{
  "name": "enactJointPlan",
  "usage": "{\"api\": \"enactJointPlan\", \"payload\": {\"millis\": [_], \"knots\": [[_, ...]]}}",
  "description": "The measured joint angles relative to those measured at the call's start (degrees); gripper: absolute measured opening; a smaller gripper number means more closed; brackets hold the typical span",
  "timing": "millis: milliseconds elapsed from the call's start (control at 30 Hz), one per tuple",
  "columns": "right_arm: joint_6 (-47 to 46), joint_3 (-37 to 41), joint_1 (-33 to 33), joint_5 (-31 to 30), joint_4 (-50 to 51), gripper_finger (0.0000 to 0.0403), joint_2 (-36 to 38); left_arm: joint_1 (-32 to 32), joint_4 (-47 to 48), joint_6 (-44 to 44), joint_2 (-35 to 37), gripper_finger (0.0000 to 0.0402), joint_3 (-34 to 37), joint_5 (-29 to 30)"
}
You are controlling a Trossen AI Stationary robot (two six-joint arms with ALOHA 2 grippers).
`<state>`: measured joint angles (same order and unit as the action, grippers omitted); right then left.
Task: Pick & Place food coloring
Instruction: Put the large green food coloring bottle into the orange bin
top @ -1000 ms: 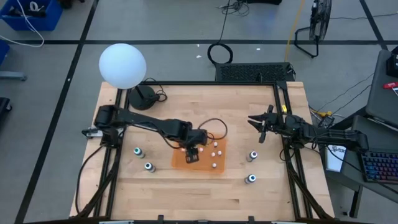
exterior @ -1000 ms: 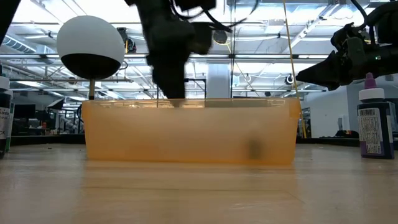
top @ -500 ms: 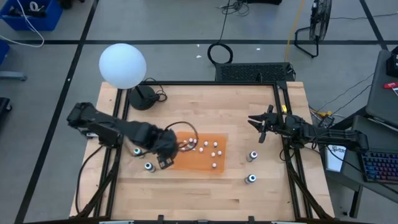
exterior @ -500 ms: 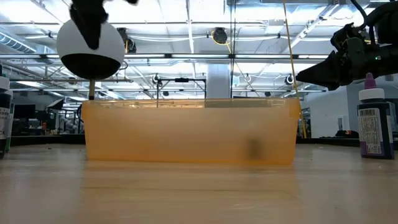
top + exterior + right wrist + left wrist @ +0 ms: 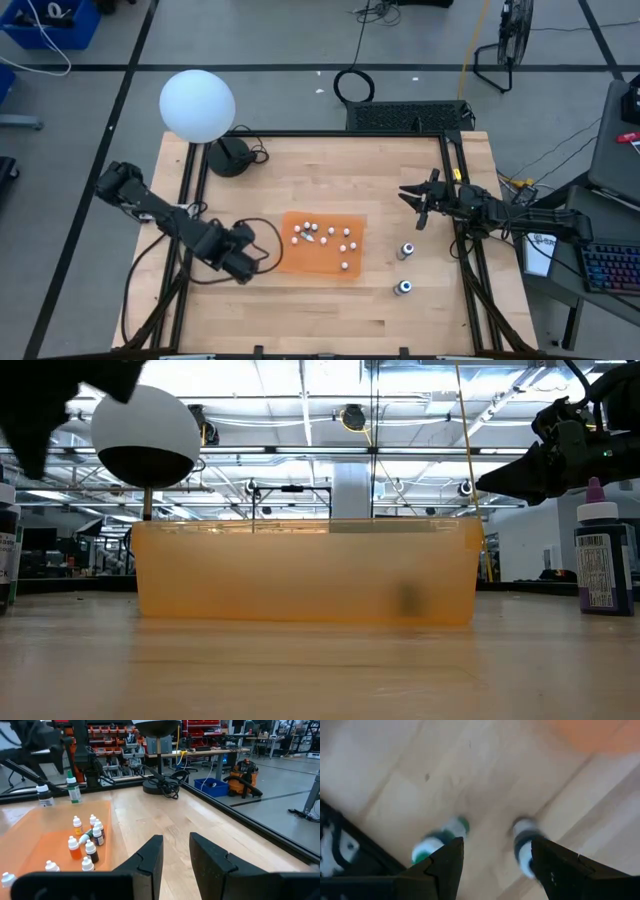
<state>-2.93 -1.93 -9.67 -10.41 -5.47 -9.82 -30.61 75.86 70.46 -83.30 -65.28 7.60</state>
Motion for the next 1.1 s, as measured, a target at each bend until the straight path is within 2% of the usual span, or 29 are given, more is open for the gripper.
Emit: {"api": "enactJointPlan", "payload": {"millis": [200,433,533,700,800,900,1033,1100], "knots": [[0.0,0.0,0.0,0.0,0.0,0.0084,0.0,-3.1,-6.7,1.8,0.0,0.0234,5.0,-4.5],[0.0,0.0,0.0,0.0,0.0,0.0084,0.0,-4.7,-9.0,1.6,0.1,0.0234,5.8,-1.5],[0.0,0.0,0.0,0.0,0.0,0.0084,0.0,-5.4,-9.1,2.7,0.1,0.0234,5.8,-3.2],[0.0,0.0,0.0,0.0,0.0,0.0084,0.0,-7.6,-11.4,12.8,0.1,0.0234,5.8,-6.5],[0.0,0.0,0.0,0.0,0.0,0.0084,0.0,-9.2,-11.7,17.6,0.1,0.0234,5.8,-5.7],[0.0,0.0,0.0,0.0,0.0,0.0084,0.0,-10.4,-11.7,20.2,0.1,0.0234,6.4,-3.9],[0.0,0.0,0.0,0.0,0.0,0.0084,0.0,-12.6,-11.4,22.3,0.1,0.0234,6.6,-5.8],[0.0,0.0,0.0,0.0,0.0,0.0084,0.0,-13.6,-10.5,21.4,0.1,0.0234,6.6,-2.5]]}}
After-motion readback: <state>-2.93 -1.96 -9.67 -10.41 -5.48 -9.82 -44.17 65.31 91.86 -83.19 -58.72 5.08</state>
